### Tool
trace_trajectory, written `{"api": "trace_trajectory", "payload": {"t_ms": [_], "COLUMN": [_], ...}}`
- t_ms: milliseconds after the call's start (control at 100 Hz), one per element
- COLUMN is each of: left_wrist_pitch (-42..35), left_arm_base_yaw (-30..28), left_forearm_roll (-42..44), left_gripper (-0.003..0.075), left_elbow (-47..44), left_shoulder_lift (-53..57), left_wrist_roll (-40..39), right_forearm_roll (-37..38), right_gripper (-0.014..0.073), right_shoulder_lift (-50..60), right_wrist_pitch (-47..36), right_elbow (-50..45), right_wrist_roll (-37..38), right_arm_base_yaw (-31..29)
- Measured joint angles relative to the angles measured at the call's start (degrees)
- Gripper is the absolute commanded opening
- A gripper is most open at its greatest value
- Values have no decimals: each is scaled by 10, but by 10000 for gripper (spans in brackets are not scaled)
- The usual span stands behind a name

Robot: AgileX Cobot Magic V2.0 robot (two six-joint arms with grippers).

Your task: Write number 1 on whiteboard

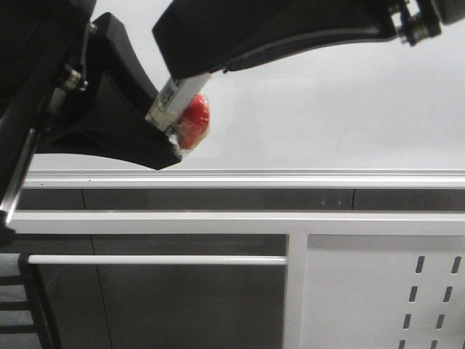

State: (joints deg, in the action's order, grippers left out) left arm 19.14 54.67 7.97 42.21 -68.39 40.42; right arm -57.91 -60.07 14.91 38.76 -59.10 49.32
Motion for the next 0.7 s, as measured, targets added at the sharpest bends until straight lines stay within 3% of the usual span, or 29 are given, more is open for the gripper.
{"api": "trace_trajectory", "payload": {"t_ms": [200, 420, 640, 700], "left_wrist_pitch": [-4, 11, 15, 16], "left_arm_base_yaw": [6, 6, 6, 6], "left_forearm_roll": [5, -3, -11, -18], "left_gripper": [-18, -18, -15, 22], "left_elbow": [0, 0, 0, 0], "left_shoulder_lift": [0, 0, 0, 0], "left_wrist_roll": [0, -15, -25, -26], "right_forearm_roll": [-4, 9, 16, 17], "right_gripper": [169, -80, -79, -79], "right_shoulder_lift": [0, 0, 0, 0], "right_wrist_pitch": [6, -1, -4, -4], "right_elbow": [0, 0, -1, -1], "right_wrist_roll": [0, -7, -13, -13], "right_arm_base_yaw": [1, 0, -3, -3]}}
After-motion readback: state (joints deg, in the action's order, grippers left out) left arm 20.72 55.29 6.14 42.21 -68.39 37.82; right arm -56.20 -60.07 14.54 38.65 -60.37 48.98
